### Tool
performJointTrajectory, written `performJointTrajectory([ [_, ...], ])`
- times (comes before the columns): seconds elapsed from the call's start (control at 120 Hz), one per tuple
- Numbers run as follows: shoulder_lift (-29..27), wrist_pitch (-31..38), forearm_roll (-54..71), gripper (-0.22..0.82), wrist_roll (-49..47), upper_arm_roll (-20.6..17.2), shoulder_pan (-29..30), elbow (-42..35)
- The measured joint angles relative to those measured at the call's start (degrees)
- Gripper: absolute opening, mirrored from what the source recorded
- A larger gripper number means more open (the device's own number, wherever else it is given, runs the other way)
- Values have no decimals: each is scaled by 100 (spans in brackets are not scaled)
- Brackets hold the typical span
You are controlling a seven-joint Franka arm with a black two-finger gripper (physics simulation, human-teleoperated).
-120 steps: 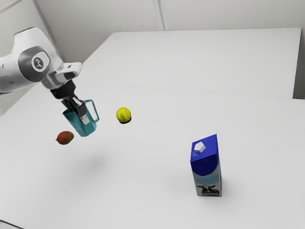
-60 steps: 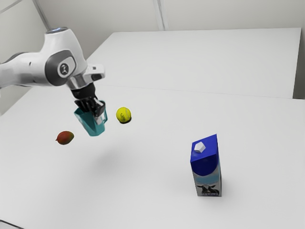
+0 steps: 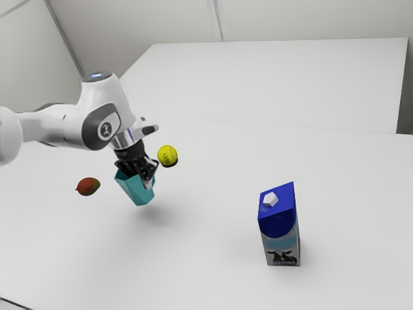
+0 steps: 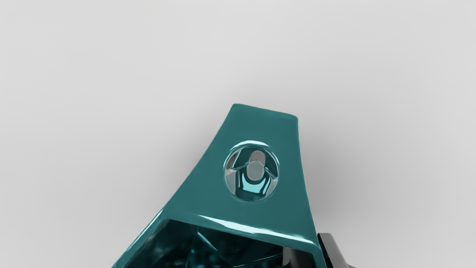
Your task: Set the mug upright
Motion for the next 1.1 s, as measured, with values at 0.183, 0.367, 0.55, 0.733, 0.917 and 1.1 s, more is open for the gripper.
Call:
performJointTrajectory([
  [0.183, 225, 317, 9, -17, -278, 9, -3, -30],
  [0.367, 378, 463, 14, -17, -490, -20, 29, -25],
  [0.55, 481, 562, 16, -17, -647, -12, 4, -23],
  [0.733, 574, 630, 18, -17, -766, -9, -68, -25],
  [0.917, 648, 687, 20, -17, -856, -8, -85, -31],
  [1.1, 658, 715, -44, 2, -868, -7, -85, -32],
])
